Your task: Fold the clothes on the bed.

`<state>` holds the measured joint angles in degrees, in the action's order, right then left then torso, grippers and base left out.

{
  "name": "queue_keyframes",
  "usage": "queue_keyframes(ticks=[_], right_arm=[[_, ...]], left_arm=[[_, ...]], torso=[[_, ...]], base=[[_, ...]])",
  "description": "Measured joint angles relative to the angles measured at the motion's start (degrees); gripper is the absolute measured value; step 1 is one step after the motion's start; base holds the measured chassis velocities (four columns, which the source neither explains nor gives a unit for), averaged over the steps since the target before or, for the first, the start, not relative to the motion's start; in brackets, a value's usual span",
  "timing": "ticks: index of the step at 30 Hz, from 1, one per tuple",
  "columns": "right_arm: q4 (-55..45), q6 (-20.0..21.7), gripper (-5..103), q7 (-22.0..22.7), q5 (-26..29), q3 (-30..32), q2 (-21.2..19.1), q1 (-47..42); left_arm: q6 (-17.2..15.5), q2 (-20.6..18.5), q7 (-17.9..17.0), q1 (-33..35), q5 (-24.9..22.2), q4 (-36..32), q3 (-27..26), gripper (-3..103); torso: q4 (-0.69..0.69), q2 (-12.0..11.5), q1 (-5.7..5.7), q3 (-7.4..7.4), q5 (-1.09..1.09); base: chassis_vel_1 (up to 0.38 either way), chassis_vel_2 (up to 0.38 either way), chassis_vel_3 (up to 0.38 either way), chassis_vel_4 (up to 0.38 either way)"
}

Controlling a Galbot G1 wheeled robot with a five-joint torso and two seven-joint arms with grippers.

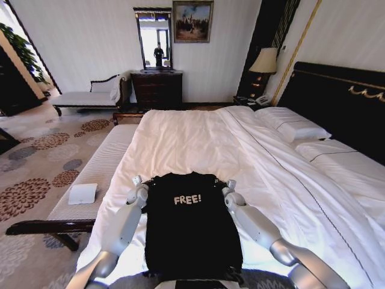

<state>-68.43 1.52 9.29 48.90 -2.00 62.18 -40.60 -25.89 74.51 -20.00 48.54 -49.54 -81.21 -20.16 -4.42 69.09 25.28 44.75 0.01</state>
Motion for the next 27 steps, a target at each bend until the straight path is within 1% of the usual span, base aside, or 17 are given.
queue_keyframes(ticks=[1,3,5,6,7,8,11,12,13,14,16,17,19,20,22,23,27], right_arm=[[-2.9,0.0,21,0.3,0.0,0.9,-1.3,-1.4],[-6.4,0.0,21,0.6,0.2,2.0,-2.7,-3.4],[-11.8,0.2,37,1.3,0.7,3.7,-4.8,-7.3],[-14.3,0.5,37,1.6,0.7,4.3,-5.5,-9.4],[-14.3,0.5,37,1.6,0.7,4.3,-5.5,-9.4],[-16.6,0.6,43,1.7,0.4,4.8,-6.0,-11.2],[-23.1,1.2,60,1.8,-2.2,5.7,-6.7,-16.2],[-23.1,1.2,60,1.8,-2.2,5.7,-6.7,-16.2],[-24.6,1.3,60,1.8,-3.4,5.7,-6.8,-17.5],[-25.7,1.3,65,1.8,-5.1,5.6,-6.8,-18.6],[-26.5,0.4,76,1.8,-10.5,4.9,-6.5,-20.3],[-26.5,0.4,76,1.8,-10.5,4.9,-6.5,-20.3],[-26.1,-1.9,86,1.8,-17.4,3.7,-6.0,-21.6],[-25.7,-3.0,86,1.8,-20.3,3.1,-5.8,-22.1],[-25.0,-4.9,96,1.6,-26.5,2.5,-5.5,-22.7],[-25.0,-4.9,96,1.6,-26.5,2.5,-5.5,-22.7],[-23.0,-9.4,100,0.0,-39.7,2.4,-5.7,-23.6]], left_arm=[[-0.3,-0.4,-0.7,1.4,-0.6,-2.0,-0.8,27],[-0.7,-0.9,-1.4,3.4,-1.3,-5.0,-2.0,32],[-1.3,-1.5,-2.2,8.9,-1.9,-11.5,-5.0,43],[-1.5,-1.2,-2.3,12.1,-2.0,-15.1,-6.6,48],[-1.5,-1.2,-2.3,12.1,-2.0,-15.1,-6.6,48],[-1.7,-0.9,-2.4,14.5,-2.1,-18.2,-8.2,48],[-1.7,1.3,-2.4,24.2,-2.7,-29.1,-14.0,65],[-1.7,1.3,-2.4,24.2,-2.7,-29.1,-14.0,65],[-1.7,1.8,-2.4,26.7,-3.1,-31.5,-15.8,70],[-1.7,2.2,-2.3,29.4,-3.4,-33.9,-17.9,70],[-1.6,2.8,-2.0,33.6,-3.5,-36.8,-21.2,81],[-1.6,2.8,-2.0,33.6,-3.5,-36.8,-21.2,81],[-1.2,3.6,-1.6,36.4,-3.8,-38.8,-24.2,91],[-1.0,4.1,-1.1,37.5,-4.2,-39.3,-25.4,96],[-0.6,5.2,0.5,39.7,-5.6,-40.2,-27.4,99],[-0.6,5.2,0.5,39.7,-5.6,-40.2,-27.4,99],[0.3,6.7,3.5,43.0,-6.3,-41.8,-29.2,100]], torso=[[0.01,0.0,0.00,0.00,-0.02],[-0.01,0.0,0.00,0.00,-0.04],[0.00,0.0,-0.01,-0.01,0.00],[0.00,0.0,-0.02,0.00,-0.03],[0.00,0.0,-0.02,0.00,-0.03],[0.01,0.0,-0.02,0.00,-0.03],[-0.01,0.0,-0.03,-0.01,-0.03],[-0.01,0.0,-0.03,-0.01,-0.03],[0.01,0.0,-0.03,-0.01,-0.02],[0.01,0.0,-0.03,-0.02,0.01],[0.02,0.0,-0.03,-0.01,-0.03],[0.02,0.0,-0.03,-0.01,-0.03],[0.01,0.0,-0.03,-0.01,0.02],[0.01,0.0,-0.03,-0.01,-0.01],[0.01,0.0,-0.01,0.00,-0.01],[0.01,0.0,-0.01,0.00,-0.01],[0.01,0.0,0.00,0.00,-0.01]], base=[[0.000,0.000,0.000,0.000],[0.000,0.000,0.000,0.000],[0.000,0.000,0.000,0.000],[0.000,0.000,0.000,0.000],[0.000,0.000,0.000,0.000],[0.000,0.000,0.000,0.000],[0.000,0.000,0.000,0.000],[0.000,0.000,0.000,0.000],[0.000,0.000,0.000,0.000],[0.000,0.000,0.000,0.000],[0.000,0.000,0.000,0.000],[0.000,0.000,0.000,0.000],[0.000,0.000,0.000,0.000],[0.000,0.000,0.000,0.000],[0.000,0.000,0.000,0.000],[0.000,0.000,0.000,0.000],[0.000,0.000,0.000,0.000]])
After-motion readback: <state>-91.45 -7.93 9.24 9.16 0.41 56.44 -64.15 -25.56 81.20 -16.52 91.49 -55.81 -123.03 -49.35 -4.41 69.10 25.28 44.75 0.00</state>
